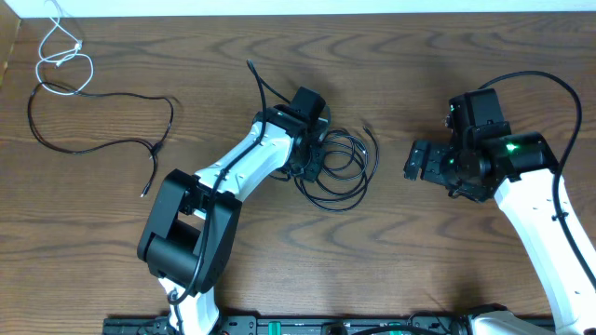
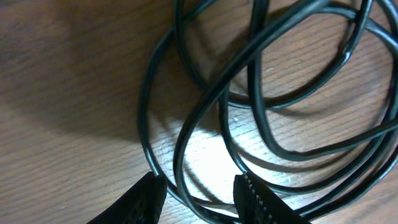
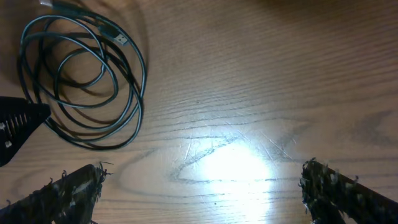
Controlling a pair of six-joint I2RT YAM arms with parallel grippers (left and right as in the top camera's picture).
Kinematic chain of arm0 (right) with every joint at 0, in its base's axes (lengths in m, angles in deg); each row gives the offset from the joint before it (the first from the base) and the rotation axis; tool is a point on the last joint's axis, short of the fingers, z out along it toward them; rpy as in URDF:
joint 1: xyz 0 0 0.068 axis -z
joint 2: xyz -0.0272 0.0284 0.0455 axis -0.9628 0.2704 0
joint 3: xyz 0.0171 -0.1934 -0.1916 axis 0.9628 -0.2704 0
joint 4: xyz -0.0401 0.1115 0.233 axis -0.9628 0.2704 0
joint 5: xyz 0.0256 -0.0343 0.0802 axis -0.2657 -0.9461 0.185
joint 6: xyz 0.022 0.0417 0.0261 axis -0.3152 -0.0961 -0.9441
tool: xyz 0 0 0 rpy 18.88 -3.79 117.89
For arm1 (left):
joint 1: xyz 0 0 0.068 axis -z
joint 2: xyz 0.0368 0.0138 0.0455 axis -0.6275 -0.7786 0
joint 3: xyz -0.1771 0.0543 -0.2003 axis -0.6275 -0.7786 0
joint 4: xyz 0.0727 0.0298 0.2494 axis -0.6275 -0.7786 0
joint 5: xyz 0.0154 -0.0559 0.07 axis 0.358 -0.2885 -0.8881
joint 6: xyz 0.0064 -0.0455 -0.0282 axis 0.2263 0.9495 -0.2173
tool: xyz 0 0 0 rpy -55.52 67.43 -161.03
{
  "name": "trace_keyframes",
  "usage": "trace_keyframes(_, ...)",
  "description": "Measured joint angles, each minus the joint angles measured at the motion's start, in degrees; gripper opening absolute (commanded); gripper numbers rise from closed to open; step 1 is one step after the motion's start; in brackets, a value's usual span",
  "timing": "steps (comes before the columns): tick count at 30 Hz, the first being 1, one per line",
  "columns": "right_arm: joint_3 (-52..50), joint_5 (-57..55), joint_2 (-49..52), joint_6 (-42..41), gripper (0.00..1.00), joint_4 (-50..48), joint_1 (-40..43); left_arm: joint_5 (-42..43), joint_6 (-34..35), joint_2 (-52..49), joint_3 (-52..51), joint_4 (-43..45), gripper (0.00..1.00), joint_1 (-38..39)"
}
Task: Untangle cables
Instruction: 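Grasp a strand of the black coil with the left gripper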
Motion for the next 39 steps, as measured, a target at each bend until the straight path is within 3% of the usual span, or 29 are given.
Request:
trace_keyframes(4, 0.0, 0.0, 0.0, 0.0, 0.99, 0.0, 0.0, -0.35, -0.15, 0.07, 0.0, -0.68, 0.52, 0.0)
trace_keyframes(14, 0.0, 0.0, 0.0, 0.0, 0.99, -0.04, 0.0, -1.44, -0.24, 1.11, 0.0, -0.02, 0.52, -0.22)
trace_keyframes(19, 0.0, 0.0, 0.0, 0.02, 0.99, -0.04, 0.0, -1.14, -0.13, 0.35, 0.0, -0.04, 0.39, -0.22)
trace_keyframes(30, 0.0, 0.02, 0.0, 0.0, 0.99, 0.55, 0.0, -0.5, -0.22, -0.37, 0.0, 0.63, 0.39, -0.22)
trace_keyframes(37, 0.0, 0.0, 0.0, 0.0, 0.99, 1.05, 0.0, -1.18, -0.22, -2.47, -0.02, 0.13, 0.28, -0.22)
trace_keyframes(39, 0.0, 0.0, 0.0, 0.02, 0.99, 1.05, 0.0, -1.18, -0.22, -2.58, -0.02, 0.13, 0.14, -0.22)
